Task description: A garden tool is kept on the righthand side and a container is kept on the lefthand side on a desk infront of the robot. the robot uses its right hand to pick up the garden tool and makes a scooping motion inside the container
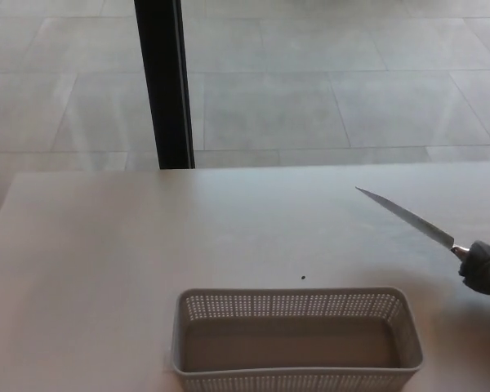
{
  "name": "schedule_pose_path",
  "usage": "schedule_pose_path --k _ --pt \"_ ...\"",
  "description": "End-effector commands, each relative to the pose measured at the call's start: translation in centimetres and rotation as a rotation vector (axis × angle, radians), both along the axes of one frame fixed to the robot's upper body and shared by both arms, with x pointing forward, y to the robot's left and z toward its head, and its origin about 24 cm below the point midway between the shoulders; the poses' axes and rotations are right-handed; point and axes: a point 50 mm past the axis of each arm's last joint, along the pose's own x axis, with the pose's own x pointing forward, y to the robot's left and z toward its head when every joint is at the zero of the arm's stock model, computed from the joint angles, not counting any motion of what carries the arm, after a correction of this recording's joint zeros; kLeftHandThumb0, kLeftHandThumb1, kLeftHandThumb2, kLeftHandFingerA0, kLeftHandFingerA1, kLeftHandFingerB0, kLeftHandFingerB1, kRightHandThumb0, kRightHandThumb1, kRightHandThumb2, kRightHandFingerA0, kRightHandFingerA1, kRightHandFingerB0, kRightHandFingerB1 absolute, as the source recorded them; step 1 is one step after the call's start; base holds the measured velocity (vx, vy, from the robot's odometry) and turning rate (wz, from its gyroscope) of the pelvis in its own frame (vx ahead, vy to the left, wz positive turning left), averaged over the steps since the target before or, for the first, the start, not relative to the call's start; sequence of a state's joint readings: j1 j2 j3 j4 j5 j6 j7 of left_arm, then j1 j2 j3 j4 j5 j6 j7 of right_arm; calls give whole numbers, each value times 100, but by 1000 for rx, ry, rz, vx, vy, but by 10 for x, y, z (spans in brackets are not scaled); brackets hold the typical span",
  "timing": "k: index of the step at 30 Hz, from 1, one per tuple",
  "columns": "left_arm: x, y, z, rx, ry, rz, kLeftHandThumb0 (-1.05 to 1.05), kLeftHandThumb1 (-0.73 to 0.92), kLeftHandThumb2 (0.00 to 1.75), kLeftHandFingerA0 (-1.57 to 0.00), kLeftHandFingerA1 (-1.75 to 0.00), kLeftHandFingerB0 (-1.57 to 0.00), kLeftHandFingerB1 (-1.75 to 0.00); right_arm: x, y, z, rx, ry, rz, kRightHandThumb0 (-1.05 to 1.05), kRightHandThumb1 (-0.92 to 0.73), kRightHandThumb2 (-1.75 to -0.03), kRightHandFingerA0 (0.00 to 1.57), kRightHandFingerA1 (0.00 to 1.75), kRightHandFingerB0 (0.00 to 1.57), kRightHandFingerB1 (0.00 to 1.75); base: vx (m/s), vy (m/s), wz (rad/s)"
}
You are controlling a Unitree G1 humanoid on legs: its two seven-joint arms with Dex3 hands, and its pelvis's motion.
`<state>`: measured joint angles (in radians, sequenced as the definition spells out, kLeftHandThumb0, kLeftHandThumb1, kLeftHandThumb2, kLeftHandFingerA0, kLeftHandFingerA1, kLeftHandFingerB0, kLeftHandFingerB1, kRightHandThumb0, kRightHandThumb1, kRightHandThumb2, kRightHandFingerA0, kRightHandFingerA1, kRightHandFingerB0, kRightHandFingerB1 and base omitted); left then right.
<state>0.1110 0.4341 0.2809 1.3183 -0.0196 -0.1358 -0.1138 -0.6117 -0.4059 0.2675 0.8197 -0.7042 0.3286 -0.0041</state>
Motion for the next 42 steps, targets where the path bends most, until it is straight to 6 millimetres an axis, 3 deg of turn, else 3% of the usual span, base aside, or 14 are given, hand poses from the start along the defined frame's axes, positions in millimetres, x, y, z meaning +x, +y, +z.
schedule_pose_path --k 1,8,10,11,15,16,17,20,24,25,27,32,40,42 --pt "0 3 2 26 3 -9 -52 68 60 -69 -66 -60 -46 -8 2 -13 113 106 19 -61 -68 -61 14 56 16 34 0 0 0" --pt "1 0 0 35 25 -43 -53 70 61 -66 -61 -57 -44 -13 16 -12 35 226 189 -105 -70 -104 0 19 0 0 0 0 0" --pt "0 0 0 34 26 -43 -53 70 61 -66 -61 -57 -44 -14 17 -11 33 232 192 -105 -70 -104 0 19 0 0 0 0 0" --pt "-1 1 1 18 6 -15 -53 69 61 -66 -69 -58 -46 -16 18 -5 46 280 223 -105 -84 -64 0 0 0 0 0 0 0" --pt "1 2 1 18 -6 4 -52 68 60 -67 -67 -57 -46 -18 12 9 110 267 231 -105 -87 -66 0 0 0 0 0 0 0" --pt "1 2 1 17 -9 3 -53 68 61 -67 -69 -57 -46 -18 10 13 113 263 232 -105 -72 -96 0 0 0 0 0 0 0" --pt "2 2 1 15 -12 4 -53 68 60 -67 -67 -57 -46 -19 8 17 111 261 233 -105 -88 -68 0 0 0 0 0 0 0" --pt "3 3 3 19 -19 -10 -53 68 61 -66 -67 -56 -45 -20 -1 31 113 231 233 -105 -88 -67 0 0 0 0 0 0 0" --pt "2 5 3 39 19 -31 -53 69 61 -66 -60 -58 -44 -37 -31 68 131 107 202 -105 -89 -68 0 0 0 0 0 0 0" --pt "1 4 3 36 8 -11 -52 68 60 -70 -66 -60 -46 -46 -46 85 159 50 164 -105 -73 -96 0 0 0 0 0 0 0" --pt "2 5 4 27 -1 -31 -52 68 61 -68 -75 -61 -48 -59 -66 104 162 -23 129 -105 -92 -69 0 0 0 0 0 0 0" --pt "-2 6 4 34 16 -23 -53 69 60 -70 -64 -61 -45 -102 -117 139 240 -240 -40 -105 -88 -73 0 0 0 2 0 0 0" --pt "1 5 4 18 -6 -19 -52 68 61 -67 -62 -57 -45 -178 -181 130 356 -426 -361 -105 -89 -67 0 11 0 25 0 0 0" --pt "1 5 4 25 -7 -6 -54 67 61 -64 -62 -57 -45 -214 -197 100 494 -538 -523 -105 -82 -63 0 17 0 39 0 0 0"
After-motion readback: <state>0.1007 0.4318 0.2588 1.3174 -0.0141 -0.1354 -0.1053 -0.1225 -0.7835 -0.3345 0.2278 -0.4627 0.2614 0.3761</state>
